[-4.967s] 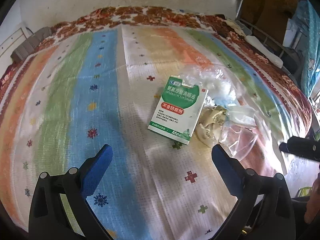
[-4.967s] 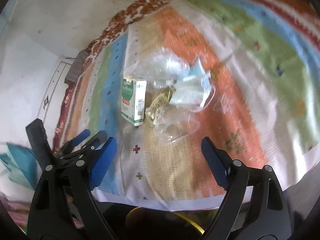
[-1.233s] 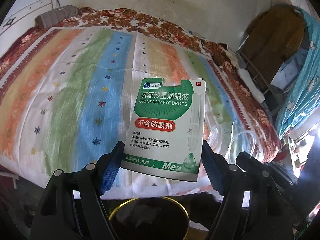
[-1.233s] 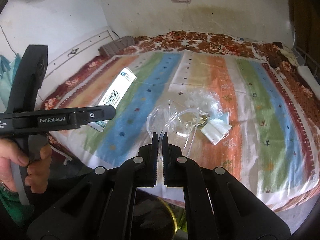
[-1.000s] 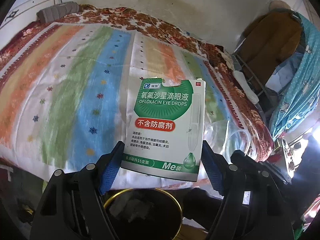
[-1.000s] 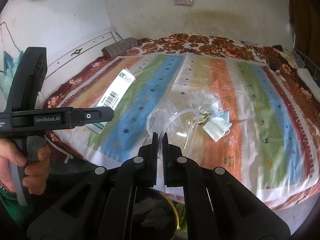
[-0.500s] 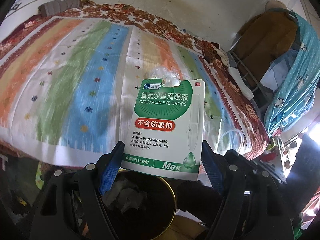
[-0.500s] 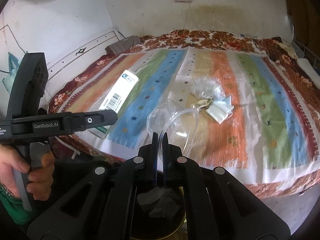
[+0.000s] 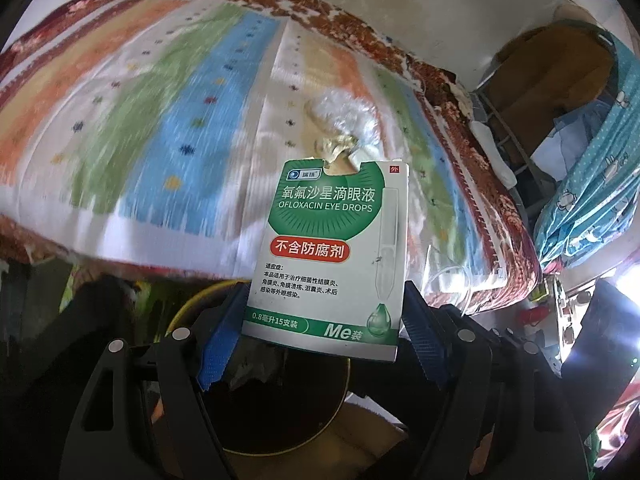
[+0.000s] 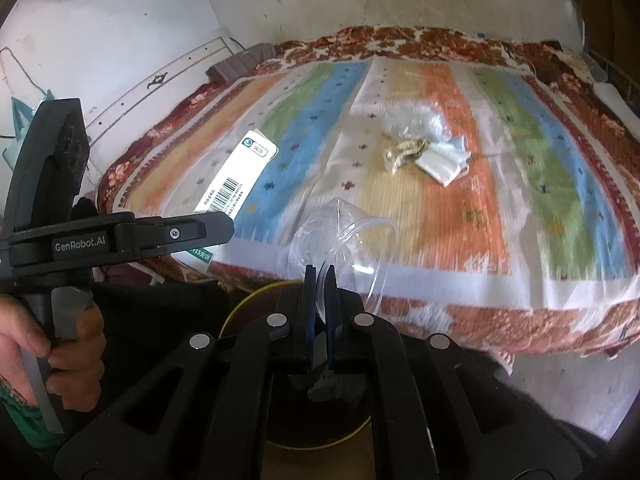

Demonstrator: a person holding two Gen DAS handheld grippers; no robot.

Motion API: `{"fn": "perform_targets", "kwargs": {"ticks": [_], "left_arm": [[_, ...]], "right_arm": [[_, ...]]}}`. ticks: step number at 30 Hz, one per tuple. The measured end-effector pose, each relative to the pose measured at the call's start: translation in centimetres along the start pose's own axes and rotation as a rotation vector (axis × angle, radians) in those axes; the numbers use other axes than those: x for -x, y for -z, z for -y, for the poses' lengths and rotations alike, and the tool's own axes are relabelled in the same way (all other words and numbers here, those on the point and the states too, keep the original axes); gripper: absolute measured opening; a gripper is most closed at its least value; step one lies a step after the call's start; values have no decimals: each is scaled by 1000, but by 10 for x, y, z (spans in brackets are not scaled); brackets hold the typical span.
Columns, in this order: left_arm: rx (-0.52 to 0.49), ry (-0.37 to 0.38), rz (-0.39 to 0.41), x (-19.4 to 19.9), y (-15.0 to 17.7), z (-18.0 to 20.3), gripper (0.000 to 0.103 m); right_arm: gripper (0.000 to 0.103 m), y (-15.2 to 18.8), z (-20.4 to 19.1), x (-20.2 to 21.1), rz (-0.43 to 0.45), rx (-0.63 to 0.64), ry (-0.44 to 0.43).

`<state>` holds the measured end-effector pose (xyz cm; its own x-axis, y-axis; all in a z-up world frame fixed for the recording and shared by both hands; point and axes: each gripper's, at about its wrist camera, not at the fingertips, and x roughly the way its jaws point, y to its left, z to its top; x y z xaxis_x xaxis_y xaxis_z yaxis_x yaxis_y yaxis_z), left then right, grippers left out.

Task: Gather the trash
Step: 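Carry the eye-drop box and clear cup over the bin with both tools, then open both tools over the bin to drop the box and cup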

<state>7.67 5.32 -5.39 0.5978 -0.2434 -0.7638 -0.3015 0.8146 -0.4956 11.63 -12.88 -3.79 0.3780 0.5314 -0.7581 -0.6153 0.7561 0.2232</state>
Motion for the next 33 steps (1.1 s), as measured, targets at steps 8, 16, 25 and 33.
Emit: {"fn": "perform_targets", "kwargs": {"ticks": [8, 16, 25, 33], "left_arm": [[54, -25, -51, -10, 17, -10, 75], [89, -48, -95, -21, 35, -15, 75], [182, -44, -159, -34, 47, -30, 75], [291, -36, -241, -49, 55, -44, 75]], "right_arm": [[3, 20, -8, -10, -57, 4, -5], [3, 35, -9, -25, -130, -15, -13], [3, 48, -6, -43, -221, -70, -31], [3, 53, 11, -56, -286, -176, -51]]}}
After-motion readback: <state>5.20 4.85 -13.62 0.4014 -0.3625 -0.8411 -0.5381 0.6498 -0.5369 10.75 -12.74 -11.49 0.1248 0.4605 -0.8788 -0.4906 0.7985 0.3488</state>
